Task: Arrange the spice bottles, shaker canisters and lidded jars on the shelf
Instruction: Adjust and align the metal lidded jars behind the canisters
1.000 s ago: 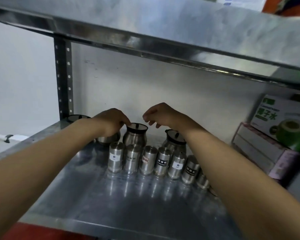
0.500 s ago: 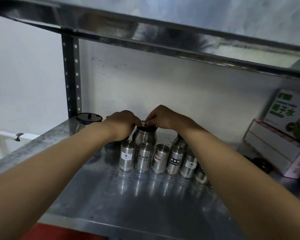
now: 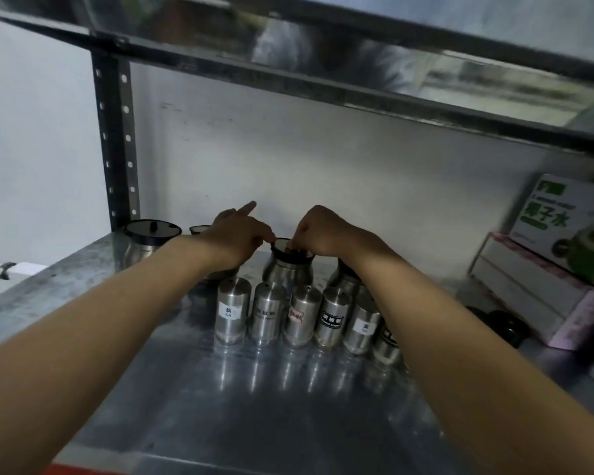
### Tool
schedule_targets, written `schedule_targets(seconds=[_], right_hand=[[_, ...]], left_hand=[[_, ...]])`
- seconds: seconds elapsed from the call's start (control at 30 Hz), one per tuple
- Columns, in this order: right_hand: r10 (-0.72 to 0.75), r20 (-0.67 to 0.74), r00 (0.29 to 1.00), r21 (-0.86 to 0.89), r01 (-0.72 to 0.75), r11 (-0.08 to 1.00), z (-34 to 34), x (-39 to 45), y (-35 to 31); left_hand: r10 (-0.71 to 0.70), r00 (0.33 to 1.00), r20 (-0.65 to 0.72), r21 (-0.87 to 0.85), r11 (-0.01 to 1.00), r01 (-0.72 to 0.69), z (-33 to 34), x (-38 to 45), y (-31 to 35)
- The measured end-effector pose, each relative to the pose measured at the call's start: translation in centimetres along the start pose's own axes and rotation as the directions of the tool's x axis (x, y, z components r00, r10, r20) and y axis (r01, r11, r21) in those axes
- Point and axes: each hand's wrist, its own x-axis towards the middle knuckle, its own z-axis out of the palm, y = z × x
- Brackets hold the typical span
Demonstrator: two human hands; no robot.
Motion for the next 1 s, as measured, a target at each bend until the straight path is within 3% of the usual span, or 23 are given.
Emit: schedule_targets(seconds=[0.13, 0.3, 0.5, 0.7, 0.83, 1.0], right_hand=[[0.028, 0.021, 0.999, -0.047, -0.027, 0.999, -0.1, 0.2, -0.3], [0.038, 0.039, 0.999, -0.092, -0.034, 0.995, -0.1, -0.1, -0.4], [0.115, 0.033, 0.993, -0.081, -0.112, 0.990, -0.2, -0.1, 0.3], [0.144, 0.050, 0.988, -0.127, -0.137, 0.982, -0.1, 0.5, 0.4], [0.118, 0.055, 0.991, -0.236, -0.102, 0.966, 0.0, 0.5, 0.4], [0.065, 0.049, 0.997, -0.222, -0.053, 0.974, 0.2, -0.1, 0.4]], left_hand=[[-0.039, 0.998, 0.052, -0.034, 0.999, 0.040, -1.2, -0.8, 0.6], [-0.058, 0.998, -0.019, -0.171, 0.984, 0.054, -2.2, -3.0, 1.8], [-0.049, 0.999, 0.018, -0.050, 0.997, 0.050, -1.7, -3.3, 2.8], [-0.024, 0.999, 0.045, -0.098, 0.995, 0.028, -2.6, -1.2, 2.8], [-0.014, 0.998, 0.067, -0.012, 1.000, 0.015, -1.7, -0.3, 2.0], [-0.067, 0.994, 0.086, -0.048, 0.996, 0.071, -1.6, -0.5, 1.8]])
